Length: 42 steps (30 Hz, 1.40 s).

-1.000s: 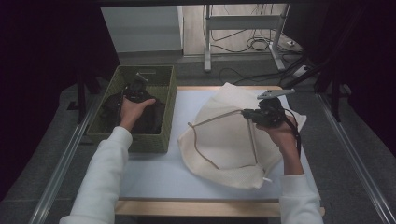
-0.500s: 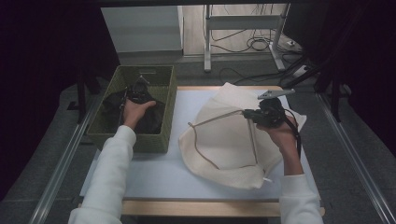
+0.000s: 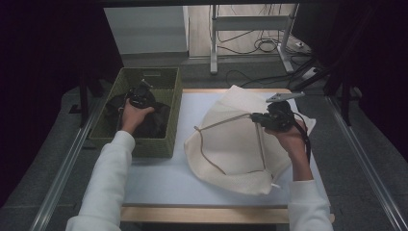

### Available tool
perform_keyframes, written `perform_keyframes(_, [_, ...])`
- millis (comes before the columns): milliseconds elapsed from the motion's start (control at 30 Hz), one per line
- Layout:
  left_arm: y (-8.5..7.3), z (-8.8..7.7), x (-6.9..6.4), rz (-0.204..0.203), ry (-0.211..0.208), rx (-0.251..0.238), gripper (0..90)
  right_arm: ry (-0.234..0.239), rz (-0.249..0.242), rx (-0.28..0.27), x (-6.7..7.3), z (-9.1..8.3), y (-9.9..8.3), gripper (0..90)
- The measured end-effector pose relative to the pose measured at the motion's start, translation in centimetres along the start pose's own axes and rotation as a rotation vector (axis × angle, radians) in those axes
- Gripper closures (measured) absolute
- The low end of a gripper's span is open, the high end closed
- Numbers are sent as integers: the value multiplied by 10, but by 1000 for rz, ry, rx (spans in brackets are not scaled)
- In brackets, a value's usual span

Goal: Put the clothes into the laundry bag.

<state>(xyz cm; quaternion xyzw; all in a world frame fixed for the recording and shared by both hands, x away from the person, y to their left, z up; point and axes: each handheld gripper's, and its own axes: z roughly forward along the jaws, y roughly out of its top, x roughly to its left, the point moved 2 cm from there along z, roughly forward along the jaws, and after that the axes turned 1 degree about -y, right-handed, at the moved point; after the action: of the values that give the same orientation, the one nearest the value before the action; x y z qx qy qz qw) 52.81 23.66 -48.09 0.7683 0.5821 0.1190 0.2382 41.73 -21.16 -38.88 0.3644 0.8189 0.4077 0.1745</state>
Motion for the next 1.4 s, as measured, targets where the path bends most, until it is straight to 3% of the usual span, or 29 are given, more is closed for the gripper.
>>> perform_keyframes(167, [-1,-15,-3,53,-2,-59,646,-1,2,-1,-1,-1,0,862])
perform_keyframes(233, [0,-21,-7,99,6,-80,652,-1,2,-2,-1,-1,0,862])
perform_keyframes(367, [0,-31,-13,132,8,-116,657,0,2,-2,-1,-1,0,862])
perform_keyframes(467, [1,-47,-17,176,13,-148,661,-1,2,-2,-1,-1,0,862])
perform_keyframes(700, [4,-75,-20,199,24,-217,666,-2,2,-3,0,-1,0,862])
perform_keyframes(800, [4,-99,-24,234,39,-272,668,-3,0,-6,-1,-1,0,862])
perform_keyframes(1067, [3,-135,-20,214,31,-386,670,-3,0,-5,1,-1,0,862])
perform_keyframes(1400, [-1,-156,-19,221,35,-475,670,-4,3,-10,-1,-2,0,862])
